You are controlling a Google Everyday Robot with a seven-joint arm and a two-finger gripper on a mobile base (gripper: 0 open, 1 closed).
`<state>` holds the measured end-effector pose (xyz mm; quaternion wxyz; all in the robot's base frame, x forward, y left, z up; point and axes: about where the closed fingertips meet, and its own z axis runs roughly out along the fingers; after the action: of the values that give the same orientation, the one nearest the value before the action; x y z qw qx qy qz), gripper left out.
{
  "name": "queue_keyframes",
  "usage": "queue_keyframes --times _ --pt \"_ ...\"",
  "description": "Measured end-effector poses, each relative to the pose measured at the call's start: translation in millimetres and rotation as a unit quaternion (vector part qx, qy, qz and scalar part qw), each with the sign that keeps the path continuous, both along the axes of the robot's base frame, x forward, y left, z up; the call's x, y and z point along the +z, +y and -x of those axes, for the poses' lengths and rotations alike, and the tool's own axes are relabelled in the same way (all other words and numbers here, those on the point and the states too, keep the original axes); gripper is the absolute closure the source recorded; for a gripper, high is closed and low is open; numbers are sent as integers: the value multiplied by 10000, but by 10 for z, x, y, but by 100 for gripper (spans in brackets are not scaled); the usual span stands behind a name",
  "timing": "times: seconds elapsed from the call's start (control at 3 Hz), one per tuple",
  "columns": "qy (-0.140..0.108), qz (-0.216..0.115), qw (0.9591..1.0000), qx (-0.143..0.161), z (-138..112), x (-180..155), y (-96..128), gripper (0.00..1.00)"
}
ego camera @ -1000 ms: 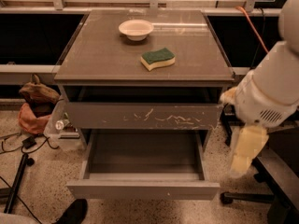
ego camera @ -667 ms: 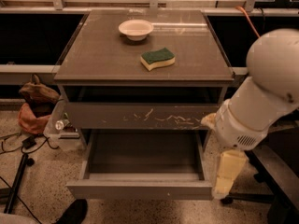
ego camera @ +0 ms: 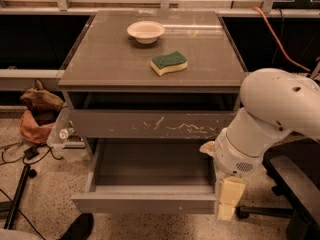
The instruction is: Close middle drawer
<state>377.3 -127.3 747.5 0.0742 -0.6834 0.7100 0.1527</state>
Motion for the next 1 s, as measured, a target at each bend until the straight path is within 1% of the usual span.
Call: queue_keyframes --times 0.33,0.67,1.0 --pt "-22 -58 10000 -39 70 -121 12 0" --pt "300 -455 9984 -124 324 -660 113 0" --pt "559 -700 9960 22 596 -1450 280 0"
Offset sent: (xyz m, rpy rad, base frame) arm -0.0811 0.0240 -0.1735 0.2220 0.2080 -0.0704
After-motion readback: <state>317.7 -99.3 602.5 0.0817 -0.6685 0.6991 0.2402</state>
